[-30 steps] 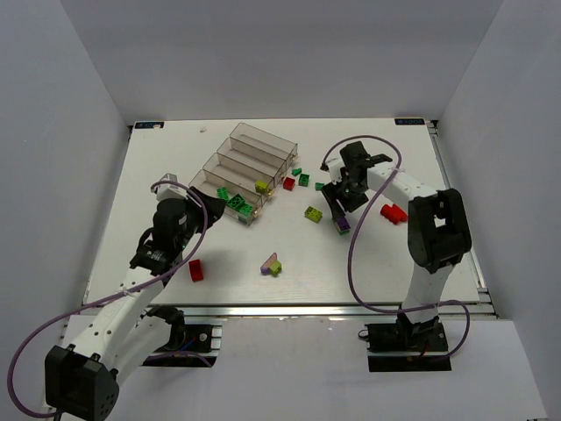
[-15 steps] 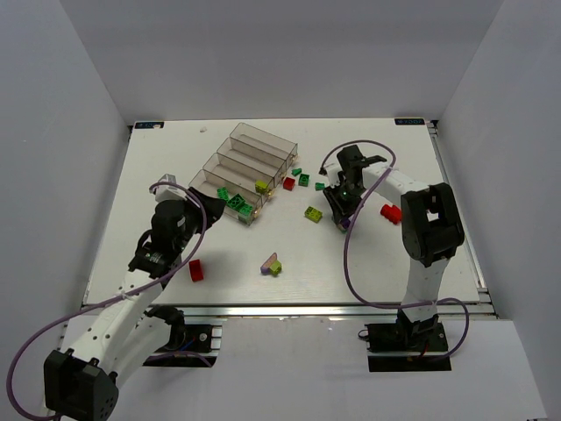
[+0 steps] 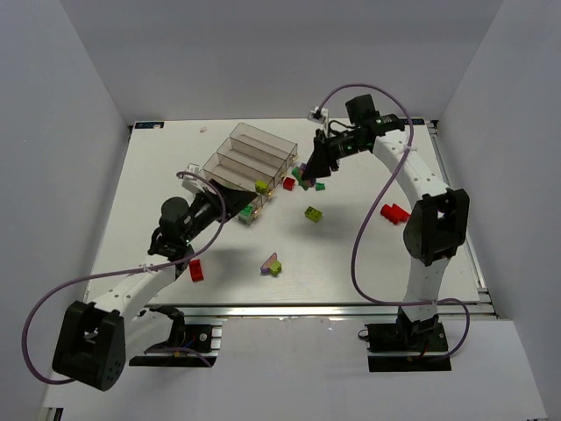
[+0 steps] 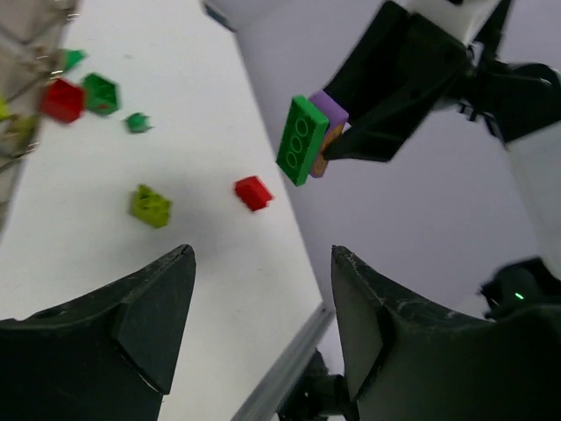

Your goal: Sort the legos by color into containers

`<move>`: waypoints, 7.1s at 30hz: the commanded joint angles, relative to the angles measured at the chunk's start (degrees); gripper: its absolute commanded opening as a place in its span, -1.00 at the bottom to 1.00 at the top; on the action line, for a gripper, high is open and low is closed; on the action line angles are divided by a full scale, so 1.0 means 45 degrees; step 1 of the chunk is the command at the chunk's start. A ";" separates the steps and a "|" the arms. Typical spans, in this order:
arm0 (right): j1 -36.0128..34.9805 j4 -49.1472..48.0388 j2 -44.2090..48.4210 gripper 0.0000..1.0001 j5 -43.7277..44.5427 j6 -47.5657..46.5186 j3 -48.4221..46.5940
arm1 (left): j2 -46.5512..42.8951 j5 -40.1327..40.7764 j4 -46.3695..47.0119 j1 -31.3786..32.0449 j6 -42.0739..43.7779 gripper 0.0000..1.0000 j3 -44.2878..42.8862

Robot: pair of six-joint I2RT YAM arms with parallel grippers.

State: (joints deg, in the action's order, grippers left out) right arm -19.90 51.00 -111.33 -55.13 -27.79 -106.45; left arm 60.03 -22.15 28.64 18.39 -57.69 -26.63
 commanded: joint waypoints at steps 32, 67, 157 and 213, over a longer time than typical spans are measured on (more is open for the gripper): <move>-0.1769 -2.1296 0.0462 -1.00 -0.5834 2.0414 0.3266 | 0.3398 -0.2577 0.7305 0.1128 -0.1378 0.44 -0.2304; -0.0754 -2.0672 0.0189 -1.00 -0.5990 1.9284 0.2954 | 0.1289 -0.3202 0.3811 -0.0942 0.0046 -1.00 -0.1230; -0.3019 -1.2936 -0.4322 -0.67 0.7741 0.2621 -0.0483 | -0.4767 0.6056 -1.0370 -0.1568 0.2234 0.63 -0.1504; -0.0246 -0.2121 -0.3384 0.45 0.7669 -0.3330 -0.0422 | -0.3476 0.3242 -0.7614 -0.1568 0.2040 0.32 -0.0508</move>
State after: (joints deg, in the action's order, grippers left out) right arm -21.65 37.56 -124.16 -16.91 -33.63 -104.40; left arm 46.57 -9.02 -4.60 11.42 -48.95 -28.12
